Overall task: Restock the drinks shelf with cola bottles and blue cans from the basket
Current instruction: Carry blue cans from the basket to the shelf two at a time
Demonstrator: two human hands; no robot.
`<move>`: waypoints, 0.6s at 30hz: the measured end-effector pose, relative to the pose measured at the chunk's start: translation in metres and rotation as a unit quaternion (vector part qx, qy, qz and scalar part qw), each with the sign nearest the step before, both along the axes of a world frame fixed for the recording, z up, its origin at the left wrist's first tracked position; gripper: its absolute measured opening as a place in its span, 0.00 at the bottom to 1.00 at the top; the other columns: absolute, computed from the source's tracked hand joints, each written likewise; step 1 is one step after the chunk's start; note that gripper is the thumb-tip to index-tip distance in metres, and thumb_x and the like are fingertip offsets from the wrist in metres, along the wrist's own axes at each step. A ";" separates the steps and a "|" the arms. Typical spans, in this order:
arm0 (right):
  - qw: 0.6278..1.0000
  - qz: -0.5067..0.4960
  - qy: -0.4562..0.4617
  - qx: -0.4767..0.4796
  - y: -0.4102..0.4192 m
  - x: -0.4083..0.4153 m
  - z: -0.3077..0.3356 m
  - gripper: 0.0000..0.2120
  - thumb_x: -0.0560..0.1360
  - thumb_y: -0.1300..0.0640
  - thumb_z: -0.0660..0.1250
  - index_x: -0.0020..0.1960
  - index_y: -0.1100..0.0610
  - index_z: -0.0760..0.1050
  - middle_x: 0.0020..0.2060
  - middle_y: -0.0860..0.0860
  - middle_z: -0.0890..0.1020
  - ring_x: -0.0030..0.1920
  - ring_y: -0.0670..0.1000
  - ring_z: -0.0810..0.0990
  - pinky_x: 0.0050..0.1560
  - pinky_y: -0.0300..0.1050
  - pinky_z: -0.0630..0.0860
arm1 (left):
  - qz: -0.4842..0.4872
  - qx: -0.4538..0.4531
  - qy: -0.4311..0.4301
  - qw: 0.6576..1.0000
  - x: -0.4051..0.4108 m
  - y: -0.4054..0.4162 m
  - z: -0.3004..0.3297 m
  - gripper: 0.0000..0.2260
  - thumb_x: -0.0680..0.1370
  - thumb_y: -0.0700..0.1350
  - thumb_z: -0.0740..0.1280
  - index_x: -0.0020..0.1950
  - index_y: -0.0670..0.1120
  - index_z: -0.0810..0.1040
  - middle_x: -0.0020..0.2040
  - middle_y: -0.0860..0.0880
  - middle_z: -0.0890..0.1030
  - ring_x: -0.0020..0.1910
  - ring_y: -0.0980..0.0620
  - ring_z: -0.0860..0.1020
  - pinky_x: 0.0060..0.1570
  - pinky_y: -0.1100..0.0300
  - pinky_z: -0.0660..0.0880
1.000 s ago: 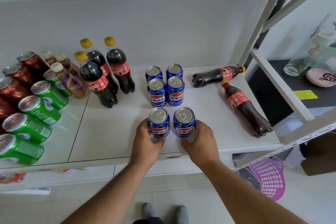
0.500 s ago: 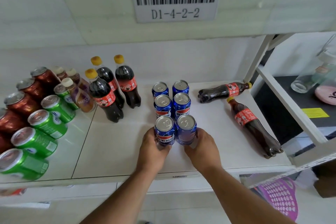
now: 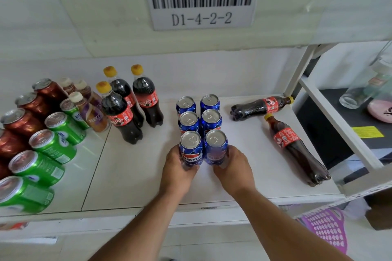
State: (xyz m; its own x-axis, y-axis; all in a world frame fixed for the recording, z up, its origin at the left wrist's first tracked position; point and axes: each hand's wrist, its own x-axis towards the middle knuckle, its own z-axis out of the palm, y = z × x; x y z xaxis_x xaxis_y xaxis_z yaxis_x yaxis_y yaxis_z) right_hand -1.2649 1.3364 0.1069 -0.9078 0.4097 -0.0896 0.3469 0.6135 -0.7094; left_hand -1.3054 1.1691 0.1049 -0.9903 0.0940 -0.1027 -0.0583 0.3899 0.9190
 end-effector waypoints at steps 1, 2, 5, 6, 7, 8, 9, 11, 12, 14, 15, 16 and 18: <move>1.000 -0.001 -0.002 -0.001 0.000 -0.001 0.001 0.19 0.76 0.51 0.75 0.65 0.48 0.76 0.58 0.47 0.84 0.53 0.49 0.81 0.58 0.48 0.83 | 0.000 0.001 0.001 1.000 -0.001 0.001 0.001 0.33 0.71 0.39 0.81 0.71 0.54 0.72 0.64 0.56 0.79 0.60 0.57 0.80 0.62 0.56 0.78; 1.000 -0.002 -0.003 -0.001 0.000 -0.002 0.001 0.20 0.76 0.51 0.75 0.65 0.48 0.76 0.58 0.47 0.84 0.53 0.49 0.81 0.58 0.48 0.83 | 0.000 0.003 0.002 1.000 -0.001 0.002 0.002 0.32 0.71 0.39 0.81 0.70 0.55 0.72 0.64 0.56 0.79 0.61 0.56 0.80 0.63 0.55 0.78; 1.000 -0.003 -0.007 -0.002 0.001 -0.005 0.002 0.19 0.76 0.52 0.75 0.65 0.48 0.76 0.57 0.47 0.84 0.53 0.49 0.81 0.57 0.46 0.82 | -0.002 -0.004 0.003 1.000 -0.003 0.003 0.003 0.32 0.71 0.39 0.81 0.71 0.56 0.72 0.62 0.58 0.78 0.62 0.55 0.80 0.63 0.55 0.78; 1.000 -0.002 -0.006 -0.004 0.002 -0.006 0.002 0.19 0.76 0.52 0.75 0.65 0.48 0.76 0.57 0.47 0.84 0.52 0.49 0.81 0.57 0.46 0.82 | -0.002 -0.004 0.001 1.000 -0.004 0.003 0.003 0.33 0.71 0.40 0.81 0.72 0.55 0.72 0.63 0.57 0.78 0.63 0.55 0.80 0.63 0.56 0.77; 1.000 -0.001 -0.005 -0.008 0.002 -0.007 0.003 0.18 0.76 0.52 0.75 0.64 0.48 0.77 0.56 0.46 0.84 0.51 0.48 0.81 0.56 0.45 0.82 | -0.002 -0.004 0.000 1.000 -0.005 0.004 0.003 0.33 0.72 0.40 0.81 0.72 0.54 0.71 0.64 0.56 0.79 0.63 0.54 0.79 0.64 0.55 0.77; 1.000 -0.001 -0.004 -0.012 0.002 -0.007 0.004 0.18 0.76 0.52 0.75 0.64 0.49 0.77 0.56 0.46 0.84 0.51 0.48 0.81 0.56 0.45 0.82 | -0.001 -0.005 0.000 1.000 -0.005 0.004 0.002 0.34 0.72 0.40 0.81 0.73 0.53 0.71 0.66 0.55 0.79 0.64 0.54 0.79 0.65 0.54 0.77; 1.000 -0.002 -0.005 -0.015 0.002 -0.007 0.005 0.18 0.76 0.52 0.75 0.64 0.49 0.77 0.55 0.47 0.84 0.51 0.48 0.81 0.56 0.45 0.82 | 0.000 -0.006 0.001 1.000 -0.005 0.005 0.002 0.34 0.72 0.40 0.81 0.74 0.53 0.71 0.68 0.54 0.79 0.65 0.54 0.79 0.66 0.52 0.78; 1.000 -0.005 0.000 -0.018 0.003 -0.009 0.005 0.17 0.76 0.52 0.75 0.63 0.49 0.78 0.55 0.47 0.85 0.50 0.48 0.81 0.54 0.45 0.82 | 0.002 -0.004 0.006 1.000 -0.007 0.005 -0.001 0.34 0.71 0.40 0.81 0.73 0.55 0.71 0.69 0.54 0.79 0.65 0.54 0.80 0.66 0.51 0.78; 1.000 -0.005 0.003 -0.018 0.003 -0.009 0.005 0.18 0.75 0.52 0.76 0.63 0.49 0.77 0.55 0.47 0.85 0.51 0.48 0.81 0.54 0.45 0.82 | 0.000 -0.004 0.010 1.000 -0.007 0.004 -0.003 0.34 0.71 0.40 0.81 0.72 0.56 0.71 0.68 0.54 0.80 0.64 0.54 0.80 0.65 0.52 0.78; 1.000 0.008 -0.007 -0.019 0.004 -0.005 0.006 0.22 0.75 0.53 0.76 0.67 0.48 0.75 0.60 0.48 0.83 0.57 0.50 0.81 0.59 0.47 0.82 | -0.018 -0.025 0.009 0.999 -0.007 0.001 -0.007 0.34 0.72 0.39 0.80 0.72 0.58 0.70 0.69 0.56 0.78 0.66 0.56 0.78 0.67 0.55 0.77; 0.999 0.014 -0.022 -0.022 0.006 -0.001 0.006 0.27 0.75 0.53 0.75 0.72 0.48 0.72 0.66 0.48 0.81 0.64 0.52 0.79 0.63 0.49 0.80 | -0.029 -0.037 0.005 0.999 -0.006 -0.002 -0.009 0.35 0.73 0.37 0.78 0.74 0.58 0.68 0.71 0.56 0.76 0.68 0.56 0.76 0.68 0.55 0.75; 0.999 0.015 -0.035 -0.029 0.008 0.004 0.007 0.32 0.76 0.53 0.74 0.77 0.49 0.68 0.72 0.48 0.76 0.70 0.53 0.76 0.68 0.52 0.77 | -0.032 -0.041 -0.004 0.999 -0.005 -0.006 -0.012 0.36 0.74 0.36 0.76 0.77 0.57 0.66 0.73 0.55 0.74 0.71 0.54 0.74 0.70 0.55 0.73; 0.997 0.001 -0.023 -0.070 0.015 0.014 0.013 0.34 0.79 0.52 0.71 0.82 0.49 0.61 0.78 0.48 0.70 0.75 0.53 0.70 0.73 0.53 0.72 | 0.008 -0.017 -0.033 0.999 -0.003 -0.015 -0.008 0.34 0.78 0.34 0.70 0.81 0.53 0.63 0.78 0.51 0.70 0.75 0.50 0.71 0.70 0.56 0.70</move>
State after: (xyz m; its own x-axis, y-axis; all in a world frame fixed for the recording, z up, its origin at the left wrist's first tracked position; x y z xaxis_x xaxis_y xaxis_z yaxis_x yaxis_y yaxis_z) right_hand -1.2509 1.3511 0.1203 -0.9023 0.3880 -0.1881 0.3801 0.5097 -0.7718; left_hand -1.3080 1.1538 0.0964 -0.9826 0.0738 -0.1703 -0.1243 0.4201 0.8989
